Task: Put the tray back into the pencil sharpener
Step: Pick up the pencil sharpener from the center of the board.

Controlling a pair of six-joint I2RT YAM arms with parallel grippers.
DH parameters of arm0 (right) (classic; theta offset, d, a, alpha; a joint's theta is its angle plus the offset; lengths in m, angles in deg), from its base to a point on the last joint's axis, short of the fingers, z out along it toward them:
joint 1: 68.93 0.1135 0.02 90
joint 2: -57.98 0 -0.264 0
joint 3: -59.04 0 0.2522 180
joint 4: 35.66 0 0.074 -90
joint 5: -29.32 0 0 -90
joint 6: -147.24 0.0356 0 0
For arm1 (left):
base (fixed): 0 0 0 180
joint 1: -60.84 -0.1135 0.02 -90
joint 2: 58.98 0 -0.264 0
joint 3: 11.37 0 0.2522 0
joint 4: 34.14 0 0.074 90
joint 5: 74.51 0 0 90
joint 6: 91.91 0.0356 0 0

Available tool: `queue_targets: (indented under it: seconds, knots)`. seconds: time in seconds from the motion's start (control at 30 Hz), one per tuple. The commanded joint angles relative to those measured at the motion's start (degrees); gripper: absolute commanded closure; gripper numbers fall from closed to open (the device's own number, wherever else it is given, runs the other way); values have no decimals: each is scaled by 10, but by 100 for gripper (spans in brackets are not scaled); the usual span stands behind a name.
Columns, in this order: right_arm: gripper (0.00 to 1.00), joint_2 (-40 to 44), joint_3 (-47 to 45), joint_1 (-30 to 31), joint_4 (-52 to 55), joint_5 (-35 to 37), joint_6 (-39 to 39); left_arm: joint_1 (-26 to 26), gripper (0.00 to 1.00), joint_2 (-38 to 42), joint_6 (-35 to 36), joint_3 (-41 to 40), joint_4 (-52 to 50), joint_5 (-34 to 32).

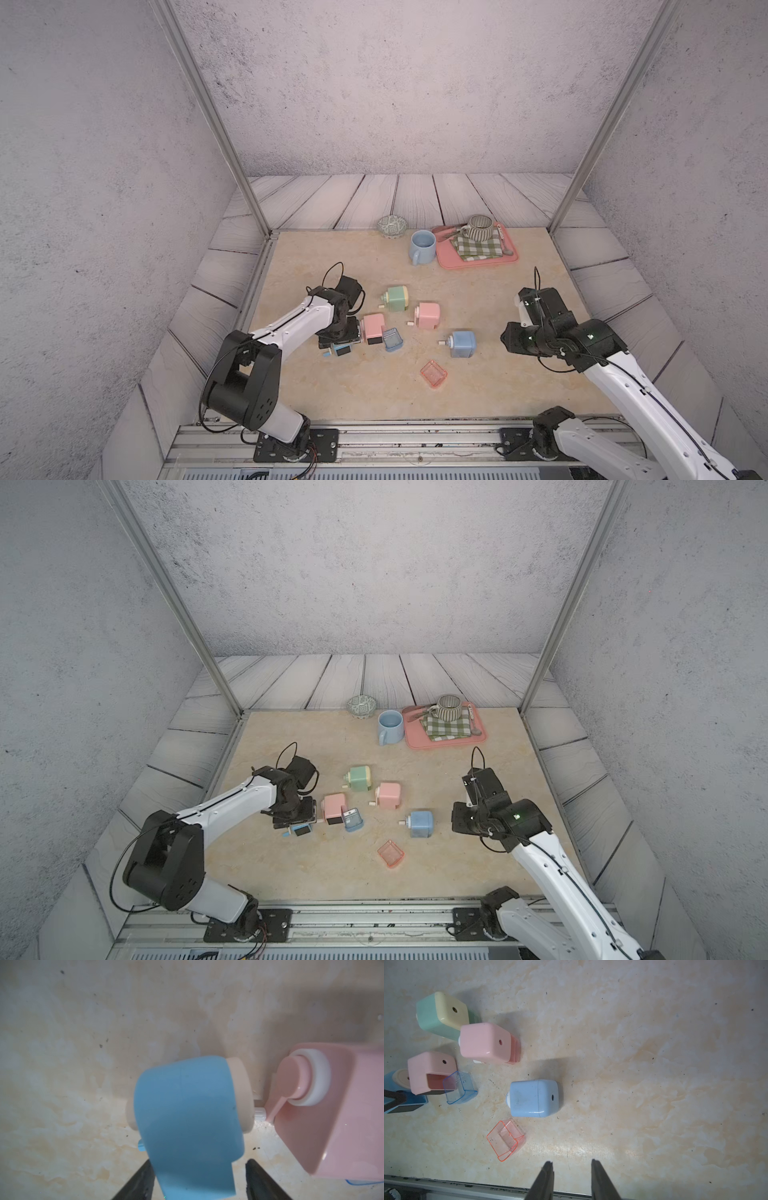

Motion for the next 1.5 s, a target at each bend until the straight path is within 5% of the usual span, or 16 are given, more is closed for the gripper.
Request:
queue_targets:
  seconds: [0.0,0.53,0.77,0.97,1.03,1.17,1.3,1.47]
  knots:
    - [66,-2,9,-2,4,-4,-2,4,30,5,-15,-10,0,-9]
    - [66,4,7,-2,4,-4,3,2,42,-24,-15,-30,44,-19]
    - [66,5,7,-2,3,-7,6,3,55,22,-4,-42,47,-39]
    - [65,6,7,-2,3,-19,9,5,70,120,34,-77,72,-43]
    - [61,5,7,-2,-5,-49,4,8,83,172,70,-101,105,-22]
    - [52,-17,17,-1,-34,-153,3,28,88,282,130,-159,196,33]
    - [45,-26,14,12,-106,-239,42,110,99,402,186,-224,318,14]
    - [34,-47,11,66,-245,-293,87,225,100,496,288,-302,467,-32]
